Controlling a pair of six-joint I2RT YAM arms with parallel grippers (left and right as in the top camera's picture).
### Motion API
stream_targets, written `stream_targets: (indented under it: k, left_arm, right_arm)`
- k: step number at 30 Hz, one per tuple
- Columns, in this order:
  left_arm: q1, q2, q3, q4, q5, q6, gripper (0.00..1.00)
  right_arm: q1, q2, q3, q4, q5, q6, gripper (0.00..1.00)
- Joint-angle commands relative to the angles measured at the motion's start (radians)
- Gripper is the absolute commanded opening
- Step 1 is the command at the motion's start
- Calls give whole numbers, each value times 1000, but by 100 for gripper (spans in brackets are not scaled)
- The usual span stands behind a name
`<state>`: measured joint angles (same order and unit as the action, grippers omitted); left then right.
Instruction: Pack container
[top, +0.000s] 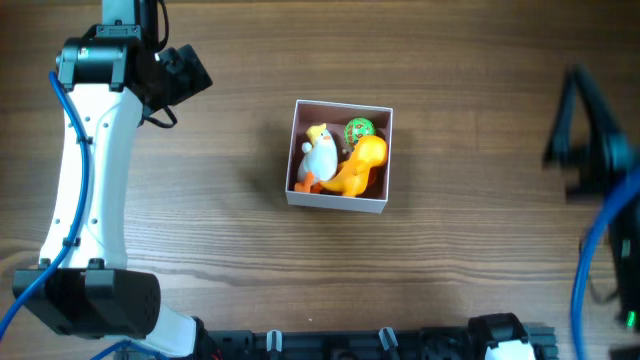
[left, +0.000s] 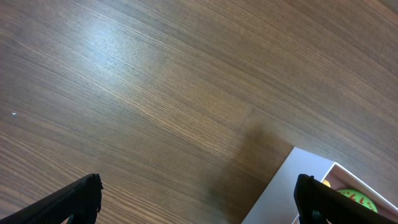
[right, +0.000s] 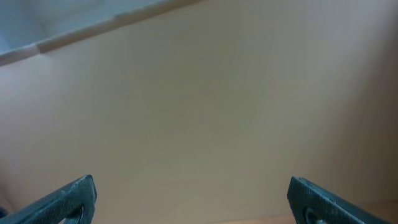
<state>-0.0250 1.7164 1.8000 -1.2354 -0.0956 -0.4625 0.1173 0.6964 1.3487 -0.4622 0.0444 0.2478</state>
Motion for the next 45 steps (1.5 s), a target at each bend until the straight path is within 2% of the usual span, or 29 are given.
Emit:
stream_targets:
  k: [1, 7, 11, 21, 27, 37, 45]
  left_arm:
    - [4, -1, 1, 0, 8, -14, 100]
    - [4, -1, 1, 0, 8, -14, 100]
    - [4, -1, 1, 0, 8, -14, 100]
    - [4, -1, 1, 0, 8, -14, 100]
    - [4, -1, 1, 0, 8, -14, 100]
    - [4, -1, 1, 0, 8, -14, 100]
    - [4, -1, 1, 0, 8, -14, 100]
  right_arm:
    - [8, -150, -289, 66, -1, -104, 100]
    - [8, -470, -894, 373, -30, -116, 100]
    - [8, -569, -1076, 478, -31, -119, 100]
    - [8, -652, -1220, 488, -48, -187, 100]
    - [8, -659, -1247, 484, -73, -275, 100]
    - [7, -693, -1341, 468, -100, -271, 100]
    - [7, -693, -1344, 464, -106, -326, 100]
